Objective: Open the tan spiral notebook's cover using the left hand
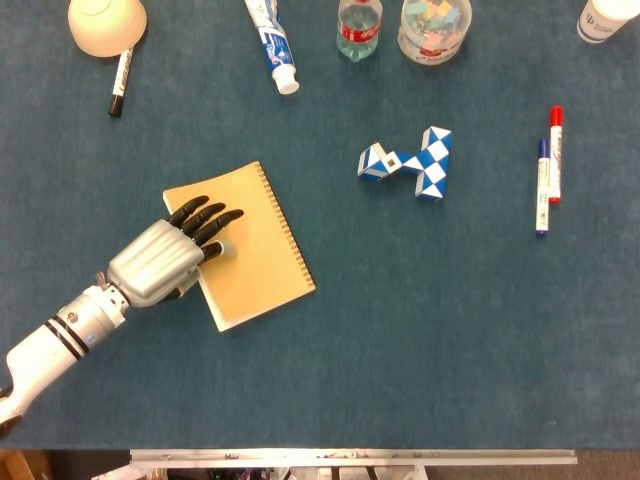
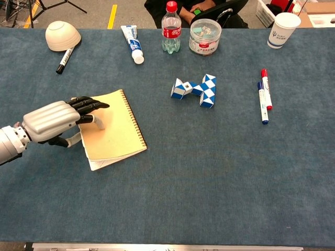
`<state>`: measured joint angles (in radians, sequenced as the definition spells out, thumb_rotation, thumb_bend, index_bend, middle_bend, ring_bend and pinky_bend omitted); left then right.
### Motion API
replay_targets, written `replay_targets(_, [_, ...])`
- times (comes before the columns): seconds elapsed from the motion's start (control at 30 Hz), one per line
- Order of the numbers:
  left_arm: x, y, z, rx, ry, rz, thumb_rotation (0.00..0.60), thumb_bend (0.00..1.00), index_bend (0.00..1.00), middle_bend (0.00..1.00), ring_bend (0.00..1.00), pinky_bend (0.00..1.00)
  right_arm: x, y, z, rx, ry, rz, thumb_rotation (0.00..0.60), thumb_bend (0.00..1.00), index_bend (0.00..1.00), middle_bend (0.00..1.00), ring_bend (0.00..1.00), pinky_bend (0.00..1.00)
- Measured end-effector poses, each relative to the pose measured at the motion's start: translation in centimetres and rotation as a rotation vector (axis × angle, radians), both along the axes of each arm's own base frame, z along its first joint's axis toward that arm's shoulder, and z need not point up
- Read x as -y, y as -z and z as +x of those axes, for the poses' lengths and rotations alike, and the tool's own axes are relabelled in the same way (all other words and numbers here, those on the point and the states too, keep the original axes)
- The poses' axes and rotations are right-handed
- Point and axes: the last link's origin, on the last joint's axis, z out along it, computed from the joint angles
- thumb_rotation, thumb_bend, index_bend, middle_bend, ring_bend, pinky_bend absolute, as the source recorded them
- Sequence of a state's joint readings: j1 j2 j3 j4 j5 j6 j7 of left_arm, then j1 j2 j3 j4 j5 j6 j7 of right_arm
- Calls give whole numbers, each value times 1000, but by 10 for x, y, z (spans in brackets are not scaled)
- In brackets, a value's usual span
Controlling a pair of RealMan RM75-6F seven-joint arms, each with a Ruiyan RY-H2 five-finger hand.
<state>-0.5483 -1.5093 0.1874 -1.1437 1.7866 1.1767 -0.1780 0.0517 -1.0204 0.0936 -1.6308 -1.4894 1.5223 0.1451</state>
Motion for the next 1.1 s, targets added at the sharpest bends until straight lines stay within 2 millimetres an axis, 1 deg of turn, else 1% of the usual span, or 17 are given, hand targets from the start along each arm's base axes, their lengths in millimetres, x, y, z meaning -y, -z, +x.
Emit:
replay_targets(0.07, [-1, -1, 2, 7, -3, 5, 600, 601, 406, 71, 0, 30, 0, 0, 0, 1, 0, -1, 600, 395, 339, 281, 209, 306])
replay_targets(0.17, [-1, -3, 3, 18, -3, 13, 600, 597, 512, 112, 0, 31, 1, 0, 0, 2, -4, -4, 600, 395, 339, 281, 208, 306])
replay_targets(0.27, [-1, -7, 4, 23, -5, 19, 600, 595, 564, 132, 0, 31, 1, 0, 0, 4, -6, -3, 600, 395, 339, 280, 208, 306])
replay_targets(0.37, [-1, -13, 2, 13, -3, 26, 600, 595, 589, 144, 0, 30, 1, 0, 0, 6, -8, -3, 600, 396, 339, 281, 208, 306])
replay_targets(0.47, [-1, -24, -2, -14, 5, 44, 600, 595, 596, 144, 0, 31, 1, 1, 0, 8, -8, -2, 600, 395, 339, 281, 208, 306])
replay_targets(0.57, [-1, -40, -10, -59, 5, 72, 600, 595, 602, 144, 0, 30, 2, 2, 0, 9, -9, -1, 600, 396, 339, 281, 208, 306])
replay_targets(0.7, [1, -69, -21, -142, 11, 126, 600, 595, 598, 143, 0, 30, 2, 4, 0, 13, -14, 4, 600, 395, 339, 280, 208, 306])
replay_targets(0.8, [4, -89, -23, -200, 28, 167, 600, 595, 597, 141, 0, 30, 3, 6, 0, 17, -18, 6, 600, 395, 339, 281, 208, 306])
replay_targets(0.9, [8, -106, -20, -246, 51, 202, 600, 595, 594, 137, 0, 30, 4, 7, 0, 19, -21, 9, 600, 396, 339, 281, 208, 306])
replay_targets(0.97, [11, -112, -15, -266, 68, 217, 600, 595, 590, 135, 0, 31, 4, 8, 0, 22, -23, 10, 600, 395, 339, 281, 208, 306])
replay_targets(1.1, [18, -111, 2, -290, 116, 233, 600, 595, 588, 133, 0, 30, 4, 9, -2, 28, -20, 9, 600, 395, 339, 280, 209, 306])
